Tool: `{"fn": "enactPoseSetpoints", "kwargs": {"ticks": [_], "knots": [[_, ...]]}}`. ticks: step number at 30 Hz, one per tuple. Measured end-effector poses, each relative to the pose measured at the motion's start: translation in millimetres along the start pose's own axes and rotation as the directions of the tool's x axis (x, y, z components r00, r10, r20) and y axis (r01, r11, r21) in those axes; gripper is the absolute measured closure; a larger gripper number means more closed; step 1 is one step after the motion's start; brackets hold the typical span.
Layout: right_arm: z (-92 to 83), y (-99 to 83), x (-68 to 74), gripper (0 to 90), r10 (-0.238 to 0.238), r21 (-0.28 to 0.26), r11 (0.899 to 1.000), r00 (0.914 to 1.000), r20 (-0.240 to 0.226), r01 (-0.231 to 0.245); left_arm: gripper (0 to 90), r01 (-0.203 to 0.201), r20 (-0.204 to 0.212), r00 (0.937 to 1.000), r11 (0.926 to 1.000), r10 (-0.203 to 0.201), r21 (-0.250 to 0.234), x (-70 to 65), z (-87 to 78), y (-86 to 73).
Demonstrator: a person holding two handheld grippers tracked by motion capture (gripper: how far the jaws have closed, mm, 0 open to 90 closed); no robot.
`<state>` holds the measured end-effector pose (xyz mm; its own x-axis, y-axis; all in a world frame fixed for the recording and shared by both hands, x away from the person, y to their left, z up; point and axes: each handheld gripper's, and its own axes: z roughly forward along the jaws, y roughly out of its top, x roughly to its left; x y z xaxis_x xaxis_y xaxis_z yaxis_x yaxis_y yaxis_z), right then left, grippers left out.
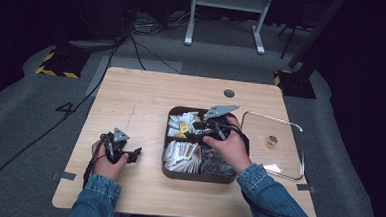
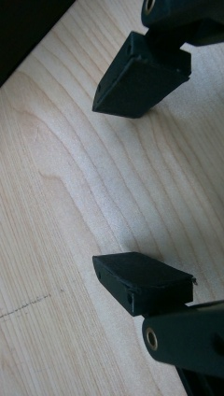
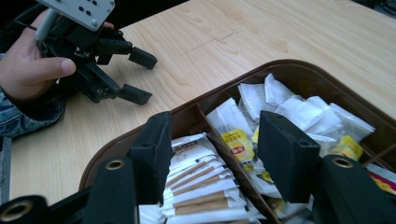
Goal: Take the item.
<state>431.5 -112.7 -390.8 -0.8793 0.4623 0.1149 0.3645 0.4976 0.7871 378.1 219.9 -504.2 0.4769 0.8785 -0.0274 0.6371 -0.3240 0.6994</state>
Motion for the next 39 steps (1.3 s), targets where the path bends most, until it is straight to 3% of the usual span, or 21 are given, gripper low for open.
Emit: {"fn": "enactPoseSetpoints", "kwargs": {"ticks": [4,6,10,15,19,23,28,30,36,39], "knots": [[15.0,0.2,6.5,46.6,0.015,0.030,0.999,0.9999,0.004,-0.015,22.8,0.001,0.003,1.0000,1.0000,-0.001,0.002,-0.1,2.1,2.3],[22.3,-0.3,9.1,48.4,-0.001,0.062,0.998,1.0000,0.001,0.001,22.8,-0.004,0.000,1.0000,1.0000,0.004,0.001,0.2,3.0,3.3],[34.9,-2.3,10.8,51.1,0.091,0.115,0.990,0.9954,-0.031,-0.086,22.9,-0.005,0.001,1.0000,1.0000,0.005,0.000,0.1,3.2,3.4],[55.8,-3.0,20.1,50.9,0.097,0.177,0.980,0.9944,-0.042,-0.088,23.1,-0.001,-0.001,1.0000,1.0000,0.001,-0.003,-1.2,2.6,2.5],[65.6,-4.6,24.8,51.1,0.140,0.197,0.972,0.9890,-0.047,-0.128,23.0,-0.002,-0.001,1.0000,1.0000,0.002,-0.002,-1.2,2.6,2.5],[71.6,-8.0,28.3,50.8,0.152,0.224,0.964,0.9879,-0.030,-0.142,23.0,-0.002,0.000,1.0000,1.0000,0.002,-0.002,-1.0,2.7,2.7],[77.7,-12.4,31.6,50.4,0.155,0.233,0.962,0.9876,-0.028,-0.144,23.0,-0.004,0.003,1.0000,1.0000,0.004,-0.001,-1.4,2.3,2.2],[82.5,-12.3,33.9,53.4,0.138,0.249,0.960,0.9899,-0.034,-0.125,23.0,-0.008,0.003,1.0000,1.0000,0.008,0.001,-1.4,1.8,1.8],[85.1,-13.3,31.9,66.5,0.146,0.273,0.952,0.9892,-0.011,-0.138,23.0,-0.009,0.002,1.0000,1.0000,0.009,-0.001,-1.7,1.5,1.4],[86.5,-16.5,31.1,74.2,0.138,0.269,0.955,0.9902,-0.022,-0.127,23.0,-0.009,0.001,1.0000,1.0000,0.009,-0.001,-1.9,1.2,1.2]]}}
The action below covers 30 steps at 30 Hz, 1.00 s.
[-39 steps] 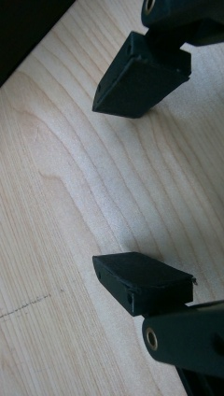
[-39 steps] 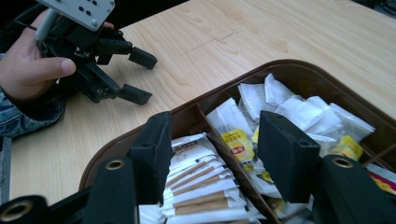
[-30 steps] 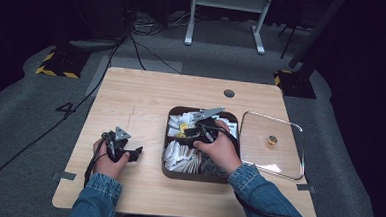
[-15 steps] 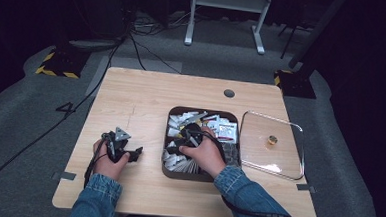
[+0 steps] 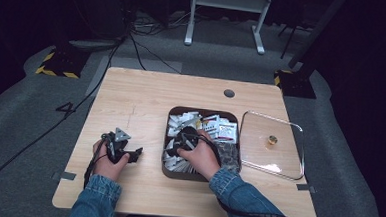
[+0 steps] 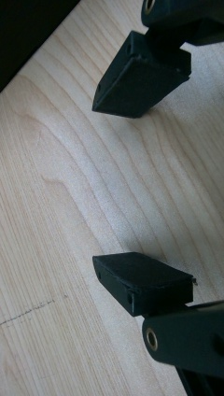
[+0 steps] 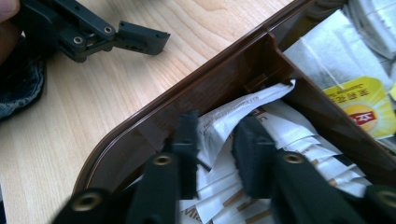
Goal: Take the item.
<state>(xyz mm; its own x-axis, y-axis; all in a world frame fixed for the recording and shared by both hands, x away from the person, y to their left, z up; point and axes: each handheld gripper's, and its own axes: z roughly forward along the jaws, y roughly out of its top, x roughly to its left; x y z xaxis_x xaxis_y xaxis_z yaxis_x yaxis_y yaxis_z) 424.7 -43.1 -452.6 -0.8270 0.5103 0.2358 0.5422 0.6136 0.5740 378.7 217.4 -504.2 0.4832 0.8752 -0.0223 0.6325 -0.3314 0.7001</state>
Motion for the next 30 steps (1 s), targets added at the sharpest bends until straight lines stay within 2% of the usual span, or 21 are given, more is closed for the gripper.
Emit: {"fn": "enactPoseSetpoints", "kwargs": {"ticks": [5,10,16,30], "knots": [[2.2,-0.9,2.1,90.0,-0.019,-0.006,1.000,0.9994,-0.028,0.018,23.0,-0.001,0.002,1.0000,1.0000,0.001,0.000,-0.1,-0.1,-0.2],[-2.4,-1.9,5.0,90.0,-0.033,-0.022,0.999,0.9990,-0.029,0.032,23.0,0.000,0.001,1.0000,1.0000,0.000,-0.001,0.1,0.0,-0.1],[-17.2,-3.3,7.5,90.0,-0.037,-0.063,0.997,0.9983,-0.046,0.034,22.8,0.000,0.005,1.0000,1.0000,0.000,0.000,0.2,0.5,0.4],[-67.5,-17.1,24.5,90.0,-0.098,-0.168,0.982,0.9914,-0.086,0.082,22.7,0.002,0.006,1.0000,1.0000,-0.002,0.000,0.3,1.1,1.1]]}}
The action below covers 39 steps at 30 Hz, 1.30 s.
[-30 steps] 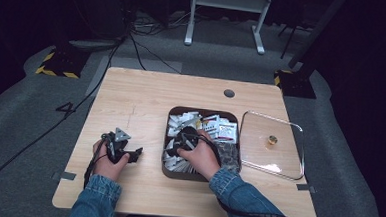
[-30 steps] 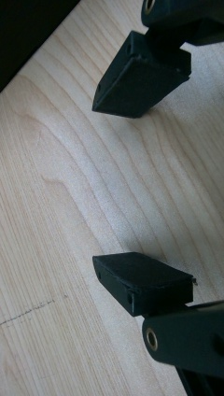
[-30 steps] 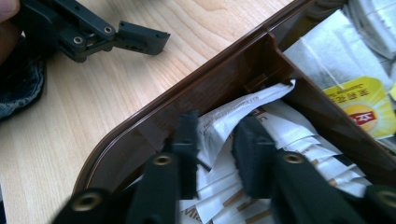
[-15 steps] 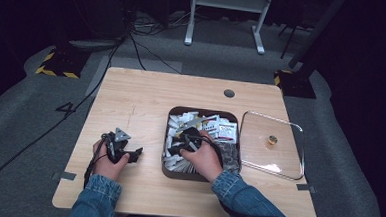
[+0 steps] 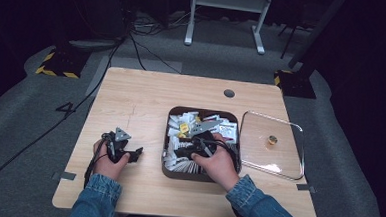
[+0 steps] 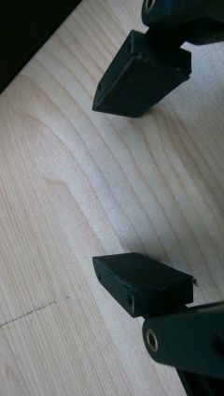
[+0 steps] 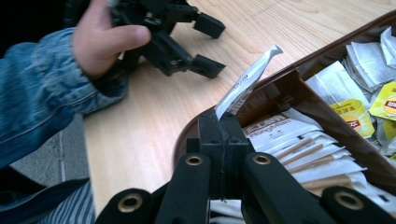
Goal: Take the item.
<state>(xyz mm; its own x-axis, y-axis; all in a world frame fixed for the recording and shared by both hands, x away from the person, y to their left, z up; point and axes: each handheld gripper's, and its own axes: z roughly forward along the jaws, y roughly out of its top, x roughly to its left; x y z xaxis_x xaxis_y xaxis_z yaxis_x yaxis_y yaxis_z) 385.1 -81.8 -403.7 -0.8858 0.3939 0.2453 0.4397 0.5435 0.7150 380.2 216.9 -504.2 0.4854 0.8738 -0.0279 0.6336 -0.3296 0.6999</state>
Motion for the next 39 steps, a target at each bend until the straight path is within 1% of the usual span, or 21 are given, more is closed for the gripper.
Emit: {"fn": "enactPoseSetpoints", "kwargs": {"ticks": [3,4,5,10,14,17,19,20,21,22,23,24,26,28,30,32,34,39], "knots": [[-8.7,-3.9,6.5,90.0,-0.016,-0.009,1.000,0.9998,-0.010,0.016,22.7,0.000,0.000,1.0000,1.0000,0.000,0.000,0.0,0.0,0.0],[-13.2,-7.3,10.7,90.0,-0.021,-0.011,1.000,0.9996,-0.020,0.021,22.6,-0.001,0.000,1.0000,1.0000,0.001,0.000,0.1,0.0,0.0],[-13.2,-7.3,10.7,90.0,-0.021,-0.011,1.000,0.9996,-0.020,0.021,22.6,0.000,0.000,1.0000,1.0000,0.000,0.000,0.0,0.1,0.1],[-19.7,-17.2,20.5,90.0,-0.032,-0.010,0.999,0.9984,-0.046,0.032,22.7,0.002,-0.002,1.0000,1.0000,-0.002,-0.001,-0.2,0.6,0.5],[-20.0,-26.2,26.9,90.0,-0.033,-0.001,0.999,0.9972,-0.067,0.033,22.7,0.002,-0.001,1.0000,1.0000,-0.002,-0.003,-0.2,0.7,0.5],[-17.1,-35.0,31.1,90.0,-0.027,0.012,1.000,0.9957,-0.088,0.028,22.7,0.002,-0.002,1.0000,1.0000,-0.002,-0.002,-0.2,0.7,0.5],[-15.3,-38.7,32.7,90.0,-0.023,0.016,1.000,0.9953,-0.094,0.025,22.7,0.002,-0.002,1.0000,1.0000,-0.002,-0.002,-0.2,0.7,0.5],[-12.6,-43.3,34.6,90.0,-0.020,0.026,0.999,0.9944,-0.104,0.023,22.7,0.002,-0.002,1.0000,1.0000,-0.002,-0.002,-0.2,0.7,0.5],[-12.6,-43.3,34.6,90.0,-0.020,0.026,0.999,0.9944,-0.104,0.023,22.7,0.002,-0.002,1.0000,1.0000,-0.002,-0.002,-0.2,0.7,0.5],[-9.7,-47.6,36.3,90.0,-0.019,0.037,0.999,0.9932,-0.115,0.023,22.7,0.000,-0.001,1.0000,1.0000,0.000,-0.001,-0.1,0.6,0.5],[-9.7,-47.6,36.3,90.0,-0.019,0.037,0.999,0.9932,-0.115,0.023,22.7,0.000,-0.001,1.0000,1.0000,0.000,-0.001,-0.1,0.6,0.5],[-6.3,-51.8,38.0,90.0,-0.017,0.044,0.999,0.9922,-0.123,0.022,22.7,-0.001,-0.004,1.0000,1.0000,0.001,-0.001,-0.1,0.5,0.6],[-4.6,-53.9,38.7,90.0,-0.014,0.050,0.999,0.9918,-0.127,0.021,22.7,-0.003,-0.003,1.0000,1.0000,0.003,0.000,0.0,0.5,0.6],[-0.6,-58.3,39.7,90.0,-0.010,0.061,0.998,0.9908,-0.135,0.019,22.7,0.003,-0.001,1.0000,1.0000,-0.003,-0.001,-0.4,0.7,0.5],[5.6,-64.9,40.7,90.0,-0.004,0.082,0.997,0.9900,-0.141,0.015,22.6,-0.001,-0.002,1.0000,1.0000,0.001,-0.001,-0.1,0.6,0.6],[7.0,-66.5,40.9,90.0,-0.001,0.085,0.996,0.9899,-0.142,0.013,22.7,0.000,-0.002,1.0000,1.0000,0.000,-0.001,-0.1,0.6,0.6],[12.1,-72.7,40.7,90.0,0.006,0.101,0.995,0.9891,-0.147,0.009,22.7,-0.001,-0.002,1.0000,1.0000,0.001,-0.001,-0.1,0.6,0.5],[17.6,-79.3,40.9,90.0,0.015,0.115,0.993,0.9881,-0.153,0.002,22.7,0.000,-0.001,1.0000,1.0000,0.000,-0.001,-0.2,0.8,0.7]]}}
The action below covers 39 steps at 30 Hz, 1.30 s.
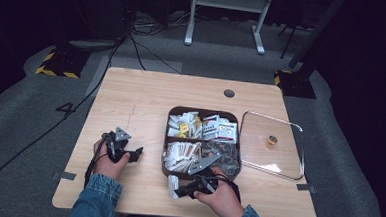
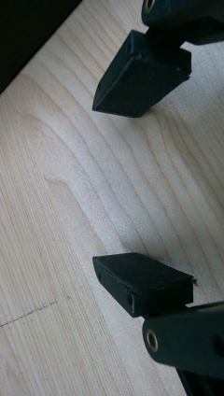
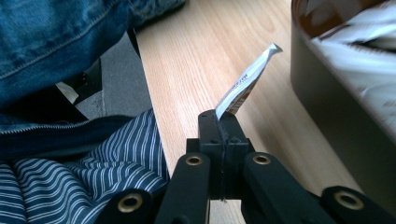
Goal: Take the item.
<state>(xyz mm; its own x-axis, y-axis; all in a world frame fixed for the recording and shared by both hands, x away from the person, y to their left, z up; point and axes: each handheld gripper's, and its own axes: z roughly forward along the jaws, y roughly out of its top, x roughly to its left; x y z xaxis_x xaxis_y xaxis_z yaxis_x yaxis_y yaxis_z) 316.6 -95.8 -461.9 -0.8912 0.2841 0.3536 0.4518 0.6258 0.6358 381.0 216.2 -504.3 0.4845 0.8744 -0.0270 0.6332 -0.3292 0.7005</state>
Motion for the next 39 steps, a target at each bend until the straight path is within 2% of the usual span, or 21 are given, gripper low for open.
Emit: {"fn": "enactPoseSetpoints", "kwargs": {"ticks": [9,14,16,17,18,19,20,21,23,25,31,33,39], "knots": [[10.6,-10.1,2.2,90.0,0.018,0.026,1.000,0.9993,-0.031,-0.017,22.7,0.004,0.000,1.0000,1.0000,-0.004,0.001,-0.4,0.2,0.3],[11.9,-14.1,0.7,89.4,0.034,0.035,0.999,0.9990,-0.030,-0.033,22.6,0.005,0.000,1.0000,1.0000,-0.005,0.001,-0.4,0.4,0.4],[11.1,-15.2,0.6,82.0,0.044,0.032,0.999,0.9990,-0.008,-0.044,22.6,0.003,0.000,1.0000,1.0000,-0.003,0.002,-0.4,0.3,0.4],[9.8,-16.0,0.2,72.6,0.049,0.027,0.998,0.9986,0.017,-0.050,22.7,0.003,0.000,1.0000,1.0000,-0.003,0.001,-0.3,0.3,0.4],[9.8,-16.0,0.2,72.6,0.049,0.027,0.998,0.9986,0.017,-0.050,22.6,0.003,0.000,1.0000,1.0000,-0.003,0.001,-0.3,0.3,0.4],[8.8,-16.2,0.1,68.9,0.049,0.026,0.998,0.9983,0.033,-0.049,22.6,0.004,0.000,1.0000,1.0000,-0.004,0.001,-0.4,0.4,0.4],[6.3,-16.1,0.8,63.5,0.040,0.023,0.999,0.9965,0.074,-0.042,22.6,0.003,0.000,1.0000,1.0000,-0.003,0.001,-0.3,0.3,0.4],[4.9,-15.8,1.2,61.8,0.031,0.025,0.999,0.9956,0.088,-0.034,22.7,0.004,0.000,1.0000,1.0000,-0.004,0.001,-0.4,0.4,0.4],[0.8,-14.8,2.9,61.0,0.020,0.029,0.999,0.9934,0.113,-0.024,22.6,0.001,-0.001,1.0000,1.0000,-0.001,0.003,-0.2,0.5,0.6],[-2.0,-14.7,4.2,60.1,0.027,0.038,0.999,0.9929,0.116,-0.032,22.6,-0.002,-0.001,1.0000,1.0000,0.002,0.003,-0.1,0.7,1.0],[-12.6,-14.5,10.6,58.0,-0.004,0.034,0.999,0.9880,0.154,-0.002,21.9,-0.004,0.003,1.0000,1.0000,0.004,0.002,-0.3,3.3,3.3],[-16.1,-13.4,11.7,57.9,-0.008,0.024,1.000,0.9868,0.162,0.004,21.5,-0.006,0.001,1.0000,1.0000,0.006,0.003,-0.3,3.9,4.1],[-42.7,-3.4,6.5,53.2,-0.019,-0.053,0.998,0.9756,0.219,0.031,21.3,-0.005,0.004,1.0000,1.0000,0.005,0.003,-0.5,7.9,8.2]]}}
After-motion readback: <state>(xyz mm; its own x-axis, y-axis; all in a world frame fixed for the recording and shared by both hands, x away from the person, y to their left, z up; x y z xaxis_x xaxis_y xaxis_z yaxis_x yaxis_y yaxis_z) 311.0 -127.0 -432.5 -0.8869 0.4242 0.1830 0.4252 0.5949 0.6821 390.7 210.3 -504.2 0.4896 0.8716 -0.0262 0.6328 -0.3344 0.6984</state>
